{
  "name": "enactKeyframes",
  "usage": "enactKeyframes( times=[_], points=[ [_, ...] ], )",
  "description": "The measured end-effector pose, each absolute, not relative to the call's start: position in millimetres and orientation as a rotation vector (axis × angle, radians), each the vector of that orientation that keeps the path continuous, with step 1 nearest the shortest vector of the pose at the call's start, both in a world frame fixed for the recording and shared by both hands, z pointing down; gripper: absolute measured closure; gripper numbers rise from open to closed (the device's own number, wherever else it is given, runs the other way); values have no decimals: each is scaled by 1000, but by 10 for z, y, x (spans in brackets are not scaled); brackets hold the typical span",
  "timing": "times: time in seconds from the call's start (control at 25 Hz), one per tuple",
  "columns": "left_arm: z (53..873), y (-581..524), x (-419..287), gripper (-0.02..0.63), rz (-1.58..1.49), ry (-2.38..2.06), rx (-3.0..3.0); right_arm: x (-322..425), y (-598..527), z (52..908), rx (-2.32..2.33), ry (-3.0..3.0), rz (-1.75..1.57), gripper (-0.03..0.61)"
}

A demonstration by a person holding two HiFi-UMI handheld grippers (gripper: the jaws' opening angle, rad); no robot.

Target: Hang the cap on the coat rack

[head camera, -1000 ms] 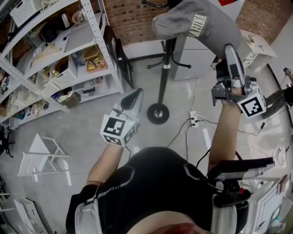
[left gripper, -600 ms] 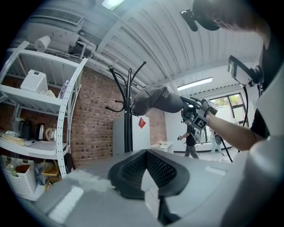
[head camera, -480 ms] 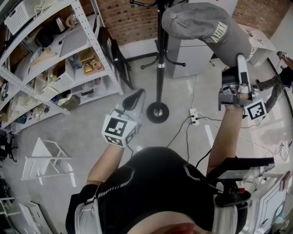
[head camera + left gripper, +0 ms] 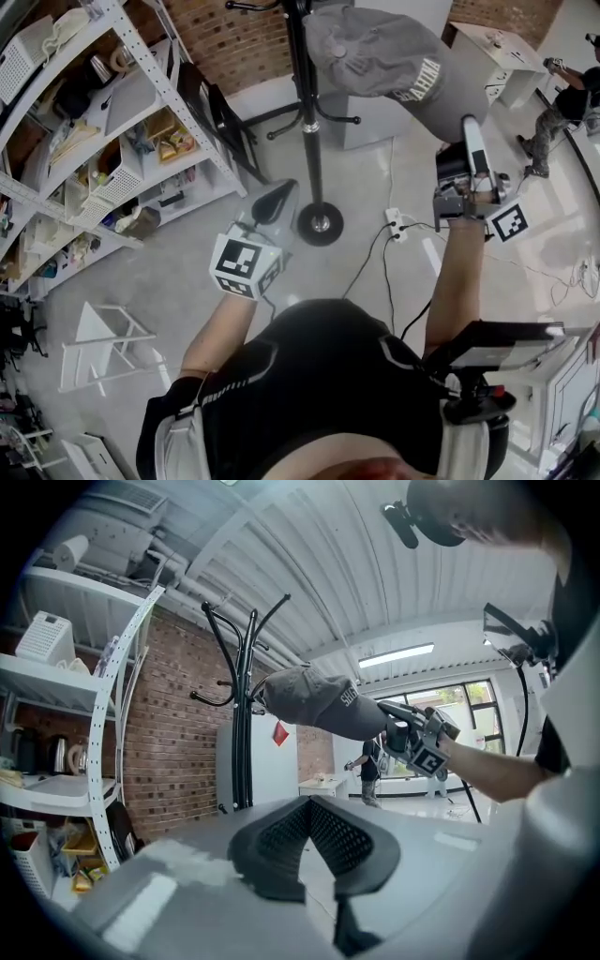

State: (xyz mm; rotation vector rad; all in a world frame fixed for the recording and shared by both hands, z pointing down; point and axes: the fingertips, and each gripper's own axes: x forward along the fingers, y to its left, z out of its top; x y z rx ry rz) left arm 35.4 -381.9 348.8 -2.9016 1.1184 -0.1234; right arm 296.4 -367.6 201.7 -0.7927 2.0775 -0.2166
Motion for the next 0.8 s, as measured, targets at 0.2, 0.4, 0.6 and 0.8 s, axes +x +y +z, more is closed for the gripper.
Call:
enactKeyframes(
  times=[0.2,0.4,0.6,0.8],
  points=[
    [3503,-3809,458,611,-127,1091,-2911,3044,-3730,2298,-778,2033,-316,548],
    [3497,-3772,450,611,-123,1101,-2908,3097,-3836,2593,-758,1971,-423,539],
    [3528,-3771,399,609,-131,1125,-2906,3085,-4017,2896,-745,1911,-508,526],
    [3518,-3726,351,610,-141,1146,-2891,3010,-4105,3136,-728,1886,-565,517]
  ],
)
